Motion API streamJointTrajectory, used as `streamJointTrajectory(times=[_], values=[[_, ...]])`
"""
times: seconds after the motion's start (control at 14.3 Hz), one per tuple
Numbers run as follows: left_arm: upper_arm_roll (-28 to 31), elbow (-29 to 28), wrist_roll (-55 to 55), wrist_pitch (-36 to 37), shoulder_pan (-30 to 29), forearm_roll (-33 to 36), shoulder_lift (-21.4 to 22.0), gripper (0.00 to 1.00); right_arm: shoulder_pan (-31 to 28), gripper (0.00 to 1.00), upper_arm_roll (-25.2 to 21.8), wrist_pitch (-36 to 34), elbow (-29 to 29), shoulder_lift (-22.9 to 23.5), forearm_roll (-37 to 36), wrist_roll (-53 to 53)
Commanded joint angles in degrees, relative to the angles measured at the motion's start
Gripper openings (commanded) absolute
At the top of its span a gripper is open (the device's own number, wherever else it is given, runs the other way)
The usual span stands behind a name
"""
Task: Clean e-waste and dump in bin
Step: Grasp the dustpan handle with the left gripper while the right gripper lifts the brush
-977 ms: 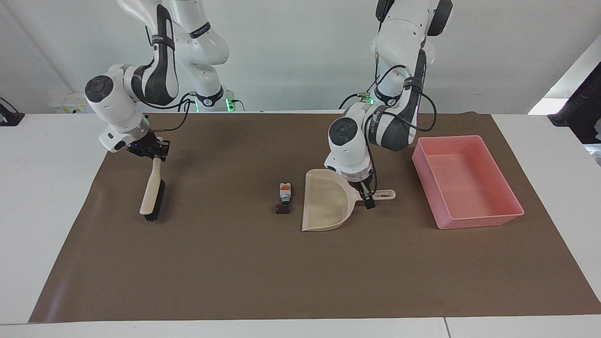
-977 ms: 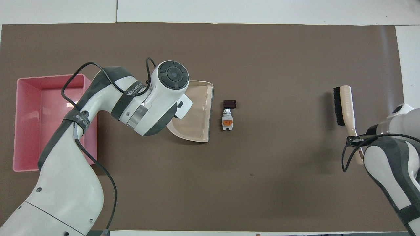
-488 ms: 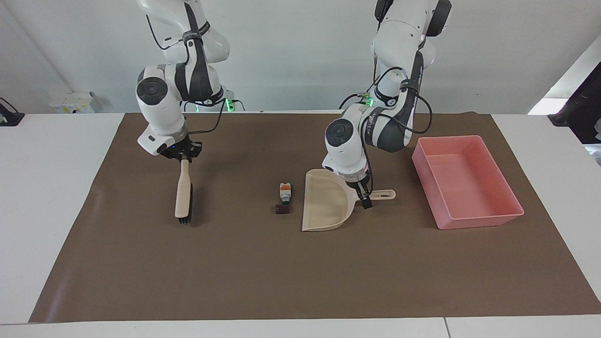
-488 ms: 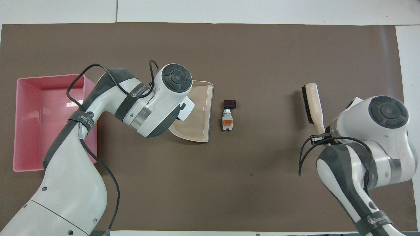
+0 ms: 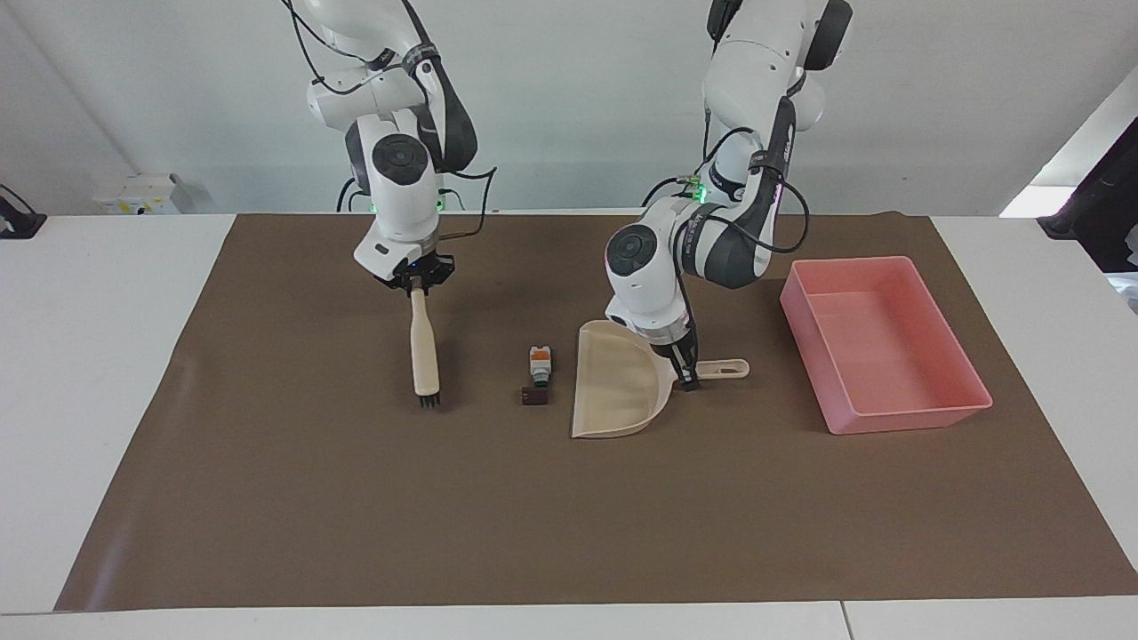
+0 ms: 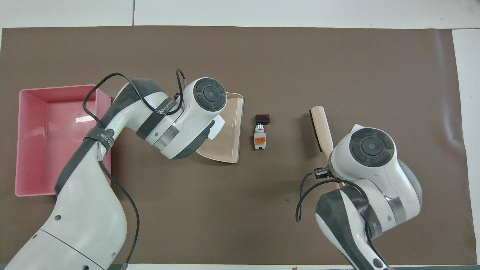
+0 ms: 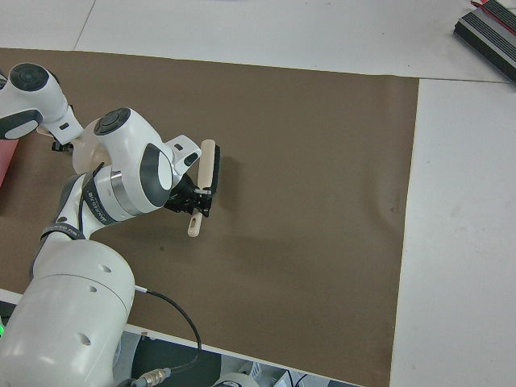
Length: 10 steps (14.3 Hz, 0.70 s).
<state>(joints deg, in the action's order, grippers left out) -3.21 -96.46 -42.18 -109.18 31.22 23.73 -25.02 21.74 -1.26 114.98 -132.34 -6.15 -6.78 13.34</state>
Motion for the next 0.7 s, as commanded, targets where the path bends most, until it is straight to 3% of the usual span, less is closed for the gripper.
streamJointTrajectory(times=[0.0, 0.28, 0.49, 0.63], values=[[0.75, -0.92, 2.1, 0.72, 1.74, 1.59, 0.41, 0.0, 0.23, 0.0, -0.05, -0.46, 0.5, -0.17, -1.39, 1.34], [0.75, 0.21, 1.4, 3.61, 2.61, 1.76, 0.76, 0.0, 1.8, 0.0, 0.73, 0.32, 0.76, 1.31, -1.3, 3.79], [0.75, 4.25, 1.22, 12.21, 3.14, 2.11, 1.12, 0.0, 2.78, 0.0, 1.09, 0.77, 1.82, 2.55, -1.3, 5.03], [0.75, 5.32, -0.53, 13.46, 4.55, 2.2, 0.94, 0.0, 2.78, 0.0, 1.35, 1.82, 2.34, 3.16, -1.3, 4.94]])
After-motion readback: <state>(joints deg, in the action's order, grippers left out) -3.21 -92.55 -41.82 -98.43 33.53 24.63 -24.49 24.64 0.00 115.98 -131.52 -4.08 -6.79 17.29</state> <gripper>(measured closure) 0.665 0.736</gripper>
